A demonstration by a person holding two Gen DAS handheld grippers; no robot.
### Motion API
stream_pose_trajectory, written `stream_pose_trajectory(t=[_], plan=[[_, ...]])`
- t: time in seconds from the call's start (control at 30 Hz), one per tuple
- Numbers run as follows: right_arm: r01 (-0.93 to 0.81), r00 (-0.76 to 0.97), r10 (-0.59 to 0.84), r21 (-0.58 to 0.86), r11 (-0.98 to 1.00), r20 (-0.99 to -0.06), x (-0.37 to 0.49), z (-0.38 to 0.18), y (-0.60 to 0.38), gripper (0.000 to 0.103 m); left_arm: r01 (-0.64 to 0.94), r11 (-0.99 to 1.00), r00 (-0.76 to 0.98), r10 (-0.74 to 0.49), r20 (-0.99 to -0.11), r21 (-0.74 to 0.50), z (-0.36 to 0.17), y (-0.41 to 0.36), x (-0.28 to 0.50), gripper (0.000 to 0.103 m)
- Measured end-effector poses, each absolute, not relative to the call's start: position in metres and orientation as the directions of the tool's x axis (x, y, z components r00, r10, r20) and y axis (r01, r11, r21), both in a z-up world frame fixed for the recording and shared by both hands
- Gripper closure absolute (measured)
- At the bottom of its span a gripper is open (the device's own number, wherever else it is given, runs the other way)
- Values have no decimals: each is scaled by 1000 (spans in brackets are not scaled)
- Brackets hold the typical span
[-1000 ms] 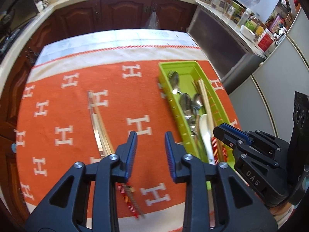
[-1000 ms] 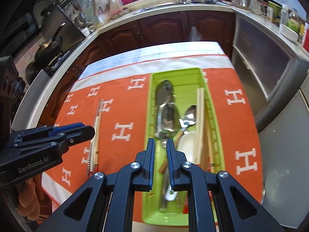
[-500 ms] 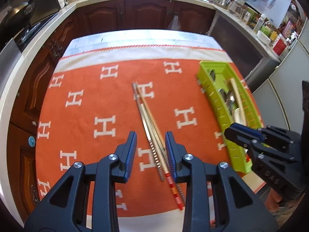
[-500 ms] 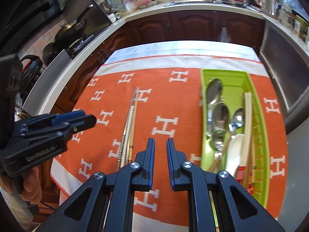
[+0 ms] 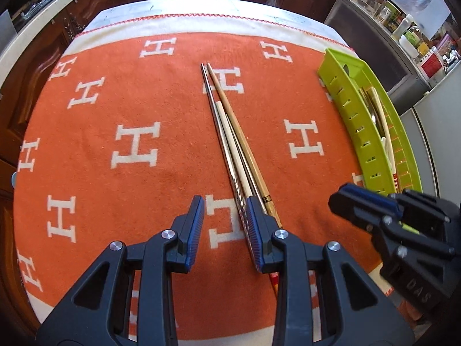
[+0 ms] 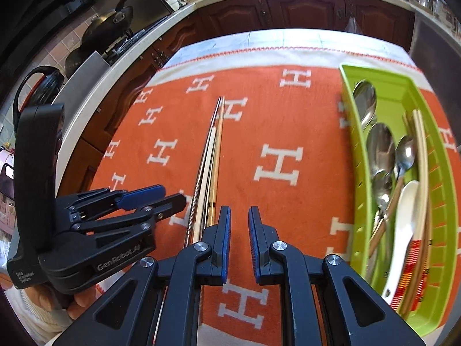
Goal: Organize utensils
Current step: 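Move both open tools back over the remaining chopsticks on the blanket, then grasp a wooden chopstick with the right tool while the left tool grasps a steel chopstick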
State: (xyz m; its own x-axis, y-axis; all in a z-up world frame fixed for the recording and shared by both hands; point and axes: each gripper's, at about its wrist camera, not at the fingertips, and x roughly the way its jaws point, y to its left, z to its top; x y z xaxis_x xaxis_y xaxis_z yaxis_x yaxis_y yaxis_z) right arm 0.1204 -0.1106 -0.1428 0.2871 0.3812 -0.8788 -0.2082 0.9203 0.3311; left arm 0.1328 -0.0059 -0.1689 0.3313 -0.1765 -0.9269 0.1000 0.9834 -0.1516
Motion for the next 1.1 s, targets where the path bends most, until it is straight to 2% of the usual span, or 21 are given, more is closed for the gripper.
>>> stream_pose_trajectory(t=[0.3,0.77,0.83,0.87,0.9,1.1], plan=[[-221,266,388,336,916,-882,126,-159,-104,91,88,987,325,-158,-932,-136,-180,-8,146,74],[-228,245,414,363,904,-877,130,-171,-100,91,88,996,366,-60,-928,-30,-181,-20,160,74],[-231,241,417,365,902,-876,130,-172,-98,91,87,996,376,-58,-925,-27,-182,-19,162,80],[-234,240,419,366,900,-876,130,-172,-97,91,92,995,385,-58,-921,-24,-181,-19,162,92],[-236,240,419,366,900,-876,130,-173,-96,91,96,995,387,-71,-919,-36,-181,-17,161,99],[-245,227,426,372,895,-876,132,-176,-89,91,50,995,396,-99,-913,-86,-180,7,150,99]])
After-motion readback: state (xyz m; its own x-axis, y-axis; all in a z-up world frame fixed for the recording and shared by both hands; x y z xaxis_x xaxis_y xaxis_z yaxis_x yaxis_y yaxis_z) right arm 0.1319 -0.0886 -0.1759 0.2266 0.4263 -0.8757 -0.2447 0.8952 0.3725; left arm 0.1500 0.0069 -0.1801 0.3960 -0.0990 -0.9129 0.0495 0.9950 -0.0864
